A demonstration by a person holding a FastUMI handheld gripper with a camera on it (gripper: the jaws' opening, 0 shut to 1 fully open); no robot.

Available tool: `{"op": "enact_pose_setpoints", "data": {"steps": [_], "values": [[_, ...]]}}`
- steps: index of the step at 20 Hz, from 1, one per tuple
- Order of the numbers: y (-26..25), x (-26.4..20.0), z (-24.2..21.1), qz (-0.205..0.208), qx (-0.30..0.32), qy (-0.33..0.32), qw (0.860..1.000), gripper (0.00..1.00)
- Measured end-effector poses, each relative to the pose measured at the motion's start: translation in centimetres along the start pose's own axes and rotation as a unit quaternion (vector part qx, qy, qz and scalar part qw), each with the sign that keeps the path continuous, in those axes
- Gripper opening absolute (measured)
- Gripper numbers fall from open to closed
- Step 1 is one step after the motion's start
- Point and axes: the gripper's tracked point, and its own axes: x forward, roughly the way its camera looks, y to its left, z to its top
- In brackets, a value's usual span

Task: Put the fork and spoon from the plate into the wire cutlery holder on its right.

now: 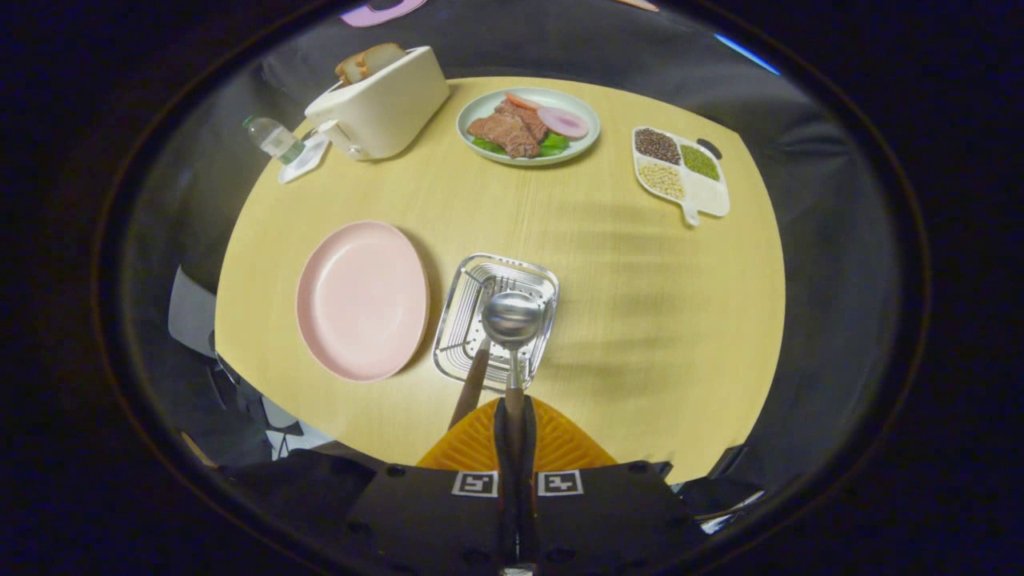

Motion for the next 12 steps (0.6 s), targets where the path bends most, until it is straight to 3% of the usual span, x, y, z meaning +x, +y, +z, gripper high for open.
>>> {"op": "enact_pose_setpoints", "data": {"steps": [9,12], "values": [[0.0,-0.1,0.6,0.000,0.003,-0.009,1.000,0.11],[-0.2,-0.6,1.3,0.004,0.020,-0.030,0.999,0.40]]}}
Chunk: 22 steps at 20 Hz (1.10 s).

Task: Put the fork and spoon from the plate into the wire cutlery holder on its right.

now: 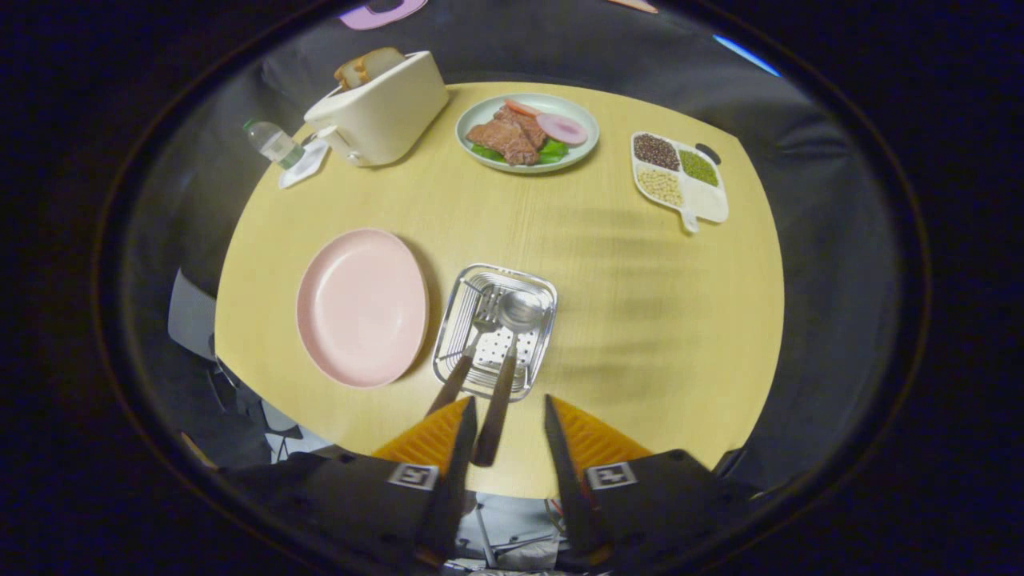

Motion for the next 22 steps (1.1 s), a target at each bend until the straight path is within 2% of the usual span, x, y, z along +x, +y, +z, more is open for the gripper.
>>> {"op": "enact_pose_setpoints", "data": {"steps": [6,12,15,19,22], "values": [[-0.8,-0.6,1.3,-0.006,0.034,-0.044,0.998,0.99],[0.4,-1.6,1.9,0.009,0.032,-0.095,0.995,0.99],[2.1,-3.0,2.3,0.022,0.023,-0.147,0.989,0.99],[4.1,-5.7,2.5,0.031,0.037,-0.237,0.970,0.97],[5.2,-8.2,2.7,0.029,0.041,-0.308,0.950,0.97]]}}
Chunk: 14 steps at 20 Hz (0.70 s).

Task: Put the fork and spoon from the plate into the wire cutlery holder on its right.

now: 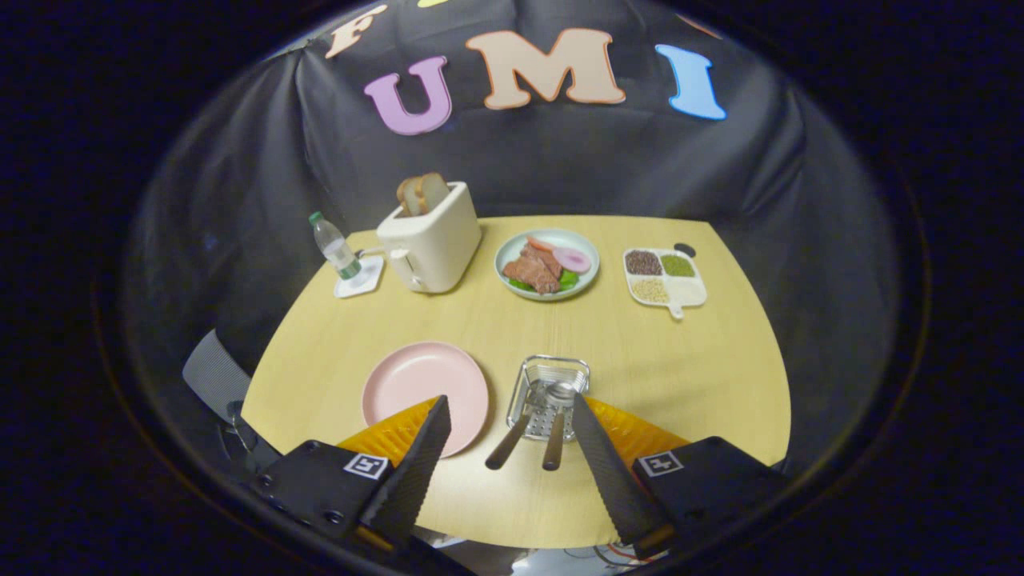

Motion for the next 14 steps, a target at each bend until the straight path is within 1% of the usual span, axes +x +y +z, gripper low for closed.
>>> {"op": "enact_pose_setpoints", "data": {"steps": [3,7,11,14], "values": [[1.9,-2.2,1.2,0.009,0.008,-0.069,0.998,0.97],[4.0,-5.0,3.9,0.018,0.012,-0.154,0.988,0.97],[3.9,-8.3,7.8,-0.018,-0.018,-0.249,0.968,0.96],[5.7,-11.3,10.1,-0.017,-0.021,-0.308,0.951,0.96]]}}
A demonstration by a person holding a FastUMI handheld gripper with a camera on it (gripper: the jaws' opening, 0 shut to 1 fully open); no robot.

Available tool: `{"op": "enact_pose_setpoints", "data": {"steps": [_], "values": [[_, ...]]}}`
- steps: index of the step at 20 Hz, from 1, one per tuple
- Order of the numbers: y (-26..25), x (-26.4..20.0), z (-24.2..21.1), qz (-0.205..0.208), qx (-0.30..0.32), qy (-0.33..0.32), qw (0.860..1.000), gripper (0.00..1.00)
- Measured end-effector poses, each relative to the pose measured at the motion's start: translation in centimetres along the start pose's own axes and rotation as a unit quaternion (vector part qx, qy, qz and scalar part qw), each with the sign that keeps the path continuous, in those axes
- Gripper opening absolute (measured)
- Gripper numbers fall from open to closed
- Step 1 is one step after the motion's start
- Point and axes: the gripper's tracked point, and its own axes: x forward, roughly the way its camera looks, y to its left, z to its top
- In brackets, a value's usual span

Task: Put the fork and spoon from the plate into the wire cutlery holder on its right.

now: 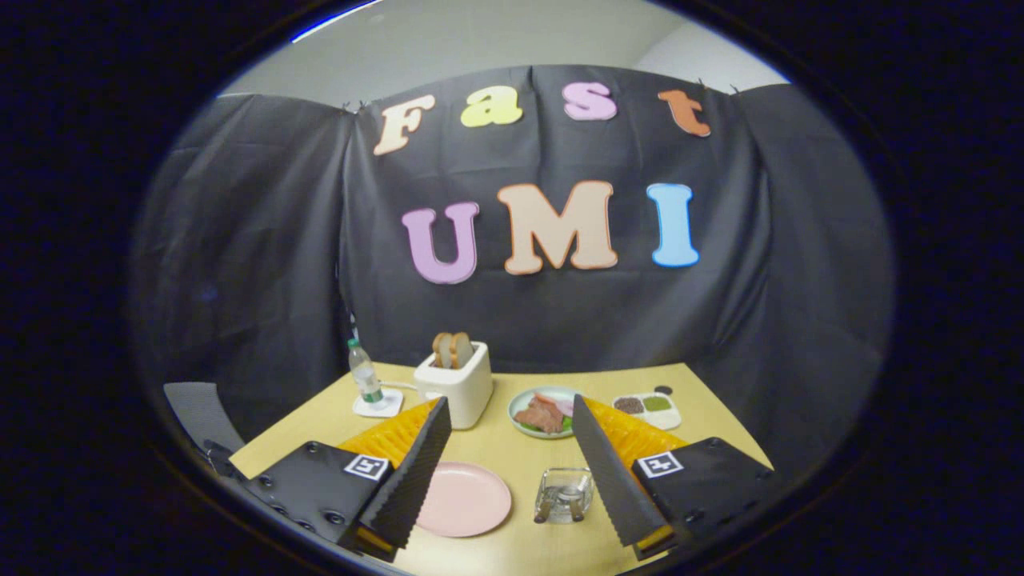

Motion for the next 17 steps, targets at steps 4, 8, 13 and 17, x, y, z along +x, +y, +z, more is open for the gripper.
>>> {"op": "enact_pose_setpoints", "data": {"steps": [4,8,13,17], "values": [[0.7,-2.3,2.5,-0.029,-0.038,-0.050,0.998,0.96],[2.0,-5.5,2.5,-0.045,-0.026,-0.071,0.996,0.96],[0.9,-8.3,2.1,-0.081,-0.022,-0.075,0.994,0.96],[-0.8,-9.5,1.9,-0.105,-0.008,-0.085,0.991,0.96]]}}
